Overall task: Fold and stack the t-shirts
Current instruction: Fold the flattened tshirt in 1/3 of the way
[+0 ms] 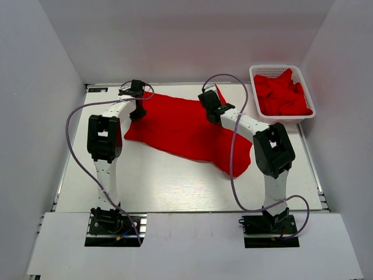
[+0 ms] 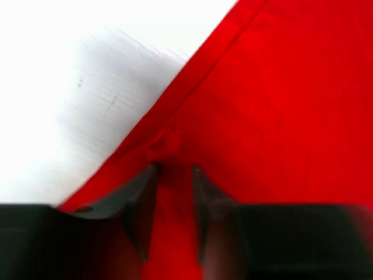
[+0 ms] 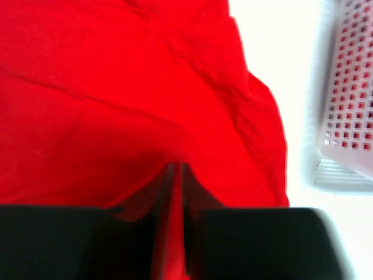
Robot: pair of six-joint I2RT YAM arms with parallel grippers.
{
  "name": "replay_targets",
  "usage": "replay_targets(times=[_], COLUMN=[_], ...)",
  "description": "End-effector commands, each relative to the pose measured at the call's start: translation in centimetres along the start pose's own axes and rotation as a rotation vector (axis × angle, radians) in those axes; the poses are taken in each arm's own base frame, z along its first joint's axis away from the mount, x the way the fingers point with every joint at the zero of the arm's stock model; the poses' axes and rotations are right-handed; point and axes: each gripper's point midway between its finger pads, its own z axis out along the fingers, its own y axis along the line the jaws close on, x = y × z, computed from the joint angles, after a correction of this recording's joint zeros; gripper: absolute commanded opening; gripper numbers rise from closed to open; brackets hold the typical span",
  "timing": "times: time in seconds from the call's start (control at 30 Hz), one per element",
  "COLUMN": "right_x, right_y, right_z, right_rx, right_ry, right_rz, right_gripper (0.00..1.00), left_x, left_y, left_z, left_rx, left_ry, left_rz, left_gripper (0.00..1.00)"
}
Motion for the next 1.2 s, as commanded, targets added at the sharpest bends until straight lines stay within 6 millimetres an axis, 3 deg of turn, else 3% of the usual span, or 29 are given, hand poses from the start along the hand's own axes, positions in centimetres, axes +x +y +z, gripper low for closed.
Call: replay_targets(times=[0.0, 0.03, 0.07, 0.2, 0.23, 0.27, 0.33, 0.37, 0.4, 0.43, 0.5, 0.57, 0.6, 0.67, 0.7, 0.73, 0.77, 0.87, 1.03, 1.1, 1.17], right_x=[-2.3, -2.2, -2.6, -3.0, -2.9, -3.4, -2.7, -1.7, -1.2, 1.0, 1.7, 5.0, 5.2, 8.2, 9.5, 9.9, 11.6, 12.8, 16.3, 16.3, 16.2], right_y=[0.2, 0.5, 0.5, 0.0, -0.2, -0.4, -1.0, -1.3, -1.1, -1.4, -1.4, -1.7, -2.0, -2.1, -2.2, -1.6, -1.8, -1.4, 1.1, 2.0, 2.4], right_z=[0.4, 0.5, 0.1, -2.6, -2.9, -4.8, -6.1, -6.7, -7.2, -7.2, -8.3, -7.7, -8.0, -7.5, -7.5, -7.8, -7.6, -8.0, -9.3, -9.6, -9.6], right_rx=[-0.036, -0.065, -0.075, -0.137, -0.142, -0.188, -0.21, -0.217, -0.252, -0.252, -0.294, -0.29, -0.294, -0.283, -0.28, -0.316, -0.31, -0.345, -0.487, -0.555, -0.583], right_ry=[-0.035, -0.03, -0.037, -0.055, -0.053, -0.078, -0.081, -0.069, -0.054, -0.018, -0.007, 0.073, 0.073, 0.155, 0.183, 0.203, 0.244, 0.285, 0.384, 0.379, 0.376], right_rz=[0.027, 0.034, 0.04, 0.08, 0.095, 0.133, 0.161, 0.18, 0.205, 0.21, 0.279, 0.315, 0.334, 0.386, 0.395, 0.433, 0.442, 0.499, 0.554, 0.585, 0.608], right_gripper=[0.2, 0.34, 0.37, 0.66, 0.74, 0.79, 0.9, 0.9, 0.9, 0.9, 0.9, 0.9, 0.88, 0.81, 0.71, 0.71, 0.68, 0.64, 0.63, 0.52, 0.48], left_x=[-1.8, -1.6, -2.1, -3.9, -4.9, -4.7, -4.8, -5.2, -4.2, -4.3, -3.2, -1.5, -0.9, 1.0, 1.5, 2.1, 2.9, 4.5, 6.9, 7.6, 8.7], left_y=[0.5, 0.7, 0.7, 0.7, 0.6, 0.7, 0.5, 0.6, 1.0, 0.8, 1.5, 1.1, 1.1, 1.1, 1.4, 1.4, 1.8, 2.2, 3.2, 3.6, 4.3], left_z=[-0.7, -0.7, -0.9, -3.1, -4.5, -5.0, -5.7, -6.8, -6.6, -6.9, -6.9, -6.5, -6.2, -5.4, -5.1, -4.6, -4.2, -3.3, -2.0, -1.7, -1.4], left_rx=[-0.04, -0.046, -0.049, -0.029, -0.01, 0.004, 0.039, 0.061, 0.057, 0.077, 0.081, 0.107, 0.115, 0.138, 0.131, 0.132, 0.12, 0.119, 0.101, 0.093, 0.079], left_ry=[-0.017, -0.008, -0.024, -0.075, -0.1, -0.094, -0.103, -0.119, -0.097, -0.103, -0.091, -0.066, -0.05, -0.003, 0.008, 0.023, 0.041, 0.075, 0.118, 0.131, 0.153], left_rz=[-0.007, -0.003, -0.007, -0.029, -0.033, -0.018, -0.006, -0.004, 0.004, 0.01, 0.032, 0.082, 0.087, 0.107, 0.111, 0.115, 0.122, 0.14, 0.154, 0.158, 0.166], left_gripper=[0.45, 0.78, 1.0, 1.0, 1.0, 1.0, 1.0, 1.0, 1.0, 1.0, 1.0, 1.0, 1.0, 1.0, 1.0, 1.0, 1.0, 1.0, 1.0, 1.0, 1.0])
